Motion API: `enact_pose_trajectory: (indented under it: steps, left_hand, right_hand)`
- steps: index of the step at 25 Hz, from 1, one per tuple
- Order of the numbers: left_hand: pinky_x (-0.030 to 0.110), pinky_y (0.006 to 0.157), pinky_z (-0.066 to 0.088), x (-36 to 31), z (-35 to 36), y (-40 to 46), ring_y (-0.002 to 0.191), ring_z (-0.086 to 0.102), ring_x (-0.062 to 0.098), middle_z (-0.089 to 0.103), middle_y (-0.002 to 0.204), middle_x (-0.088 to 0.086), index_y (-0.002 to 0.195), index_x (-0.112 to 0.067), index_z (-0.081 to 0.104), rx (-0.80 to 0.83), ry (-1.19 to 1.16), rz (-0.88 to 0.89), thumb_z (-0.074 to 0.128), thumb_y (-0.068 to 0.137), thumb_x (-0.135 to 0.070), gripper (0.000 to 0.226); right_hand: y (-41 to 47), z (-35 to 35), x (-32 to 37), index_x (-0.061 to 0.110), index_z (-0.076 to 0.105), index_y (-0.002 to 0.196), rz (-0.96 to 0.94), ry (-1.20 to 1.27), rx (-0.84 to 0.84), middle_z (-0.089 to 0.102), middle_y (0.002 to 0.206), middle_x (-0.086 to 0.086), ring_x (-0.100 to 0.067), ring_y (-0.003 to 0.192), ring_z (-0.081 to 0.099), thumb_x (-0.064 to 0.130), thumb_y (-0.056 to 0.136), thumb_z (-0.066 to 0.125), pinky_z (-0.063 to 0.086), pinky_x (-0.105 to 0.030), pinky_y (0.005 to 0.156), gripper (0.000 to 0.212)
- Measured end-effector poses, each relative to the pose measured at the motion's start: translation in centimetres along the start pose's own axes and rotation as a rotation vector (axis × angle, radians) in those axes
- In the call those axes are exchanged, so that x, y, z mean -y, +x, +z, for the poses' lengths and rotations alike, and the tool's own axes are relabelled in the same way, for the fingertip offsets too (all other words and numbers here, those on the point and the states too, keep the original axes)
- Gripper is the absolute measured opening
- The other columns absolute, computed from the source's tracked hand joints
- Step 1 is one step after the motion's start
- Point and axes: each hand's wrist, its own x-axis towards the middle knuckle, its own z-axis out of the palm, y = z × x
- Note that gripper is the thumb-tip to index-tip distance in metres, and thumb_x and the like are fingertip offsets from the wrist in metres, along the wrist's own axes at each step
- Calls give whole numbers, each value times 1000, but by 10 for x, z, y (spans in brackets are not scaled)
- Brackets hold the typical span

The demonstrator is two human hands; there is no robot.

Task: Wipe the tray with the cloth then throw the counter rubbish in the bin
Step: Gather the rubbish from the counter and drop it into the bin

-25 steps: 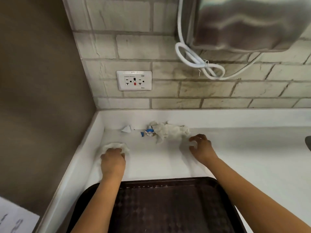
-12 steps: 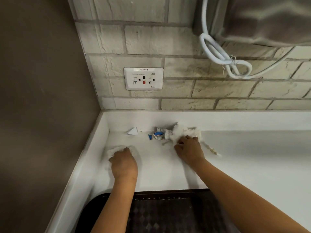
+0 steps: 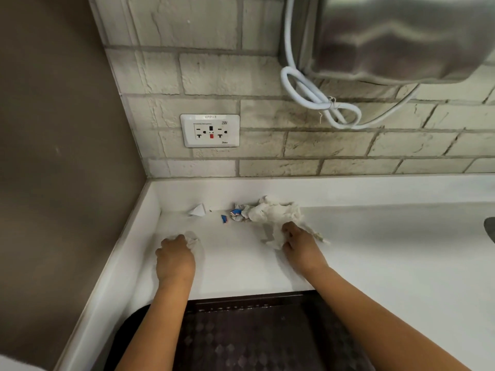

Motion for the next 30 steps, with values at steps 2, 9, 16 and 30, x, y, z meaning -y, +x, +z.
enact_pose_trajectory:
  steps: [2,9,16,30]
  left_hand:
    - [31,84,49,2,-14,-3,104,59,29,60,116,16,114,-2,58,-6,-100,19,39,93,-4,28]
    - [19,72,35,-52,-68,-124,84,53,14,61,92,1,101,-8,66,-162,-695,264,60,87,-10,15]
    - [14,55,42,-119,-25,-275,65,55,11,63,82,-2,78,-25,60,284,-856,472,60,87,-10,17]
    - [31,78,55,-104,118,-568,79,66,17,67,90,7,93,-11,59,961,-1091,-36,47,93,-2,15]
  right_hand:
    - [-17,-14,-3,9,55,105,-6,116,-111,50,71,4,-6,59,45,-3,83,47,33,-17,54,26]
    - [-113,-74,-15,11,66,86,55,414,-442,53,93,-2,-5,80,54,-7,76,61,35,3,70,21]
    - [-236,-125,-60,17,69,86,105,519,-569,58,85,17,11,77,58,-3,78,64,44,-5,71,22]
    - [-513,-114,-211,18,62,90,84,628,-893,55,84,24,5,73,50,0,80,63,41,-9,67,20]
